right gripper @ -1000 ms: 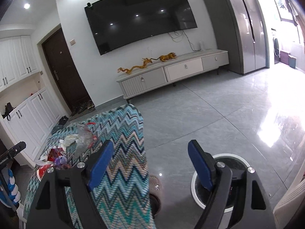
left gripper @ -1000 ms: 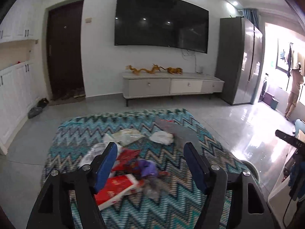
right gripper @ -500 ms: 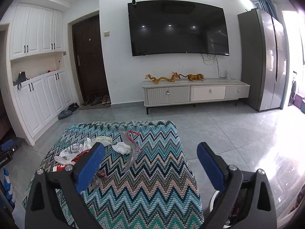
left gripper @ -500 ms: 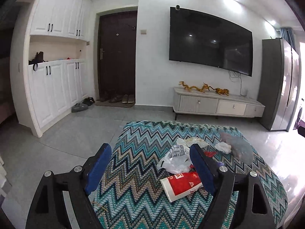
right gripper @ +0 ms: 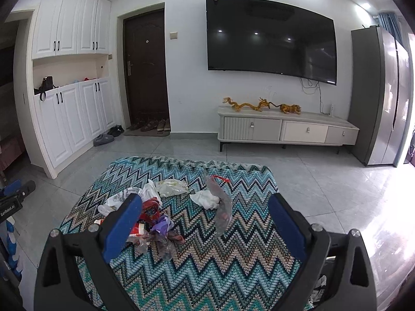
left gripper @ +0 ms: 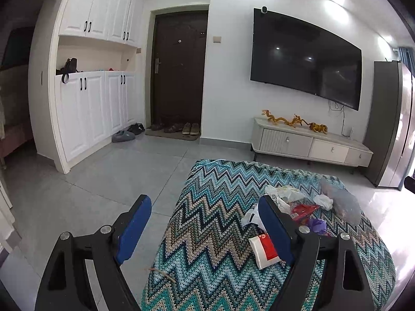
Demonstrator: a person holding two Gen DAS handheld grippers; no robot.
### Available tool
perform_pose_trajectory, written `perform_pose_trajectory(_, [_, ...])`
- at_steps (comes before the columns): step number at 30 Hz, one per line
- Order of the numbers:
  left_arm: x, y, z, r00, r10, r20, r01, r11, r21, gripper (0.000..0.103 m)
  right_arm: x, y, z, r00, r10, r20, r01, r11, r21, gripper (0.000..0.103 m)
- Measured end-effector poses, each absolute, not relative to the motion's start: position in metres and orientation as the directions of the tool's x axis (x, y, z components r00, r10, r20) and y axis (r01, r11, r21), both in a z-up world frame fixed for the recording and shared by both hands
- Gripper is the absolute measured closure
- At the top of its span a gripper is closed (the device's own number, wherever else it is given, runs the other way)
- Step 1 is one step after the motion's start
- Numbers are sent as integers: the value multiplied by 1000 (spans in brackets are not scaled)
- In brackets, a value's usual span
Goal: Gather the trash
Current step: 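Return both tools to the trash pile on the blanket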
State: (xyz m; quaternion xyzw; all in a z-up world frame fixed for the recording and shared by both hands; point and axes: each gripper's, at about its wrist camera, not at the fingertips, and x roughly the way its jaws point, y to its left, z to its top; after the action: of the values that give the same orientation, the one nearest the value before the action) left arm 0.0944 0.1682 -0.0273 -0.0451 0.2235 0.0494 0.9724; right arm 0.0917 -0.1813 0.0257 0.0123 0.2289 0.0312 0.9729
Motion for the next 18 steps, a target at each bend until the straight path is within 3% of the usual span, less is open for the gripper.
perform_pose_trajectory(1, [96, 169, -28, 894, 79, -442, -119, 991, -64, 20, 93, -180, 27, 895, 72, -440, -57, 997, 47, 0])
perform_pose_trajectory(18, [122, 168, -49, 853, 92, -513, -121, 992, -24, 20, 130, -166, 6, 875, 109, -472, -89, 994, 64, 0])
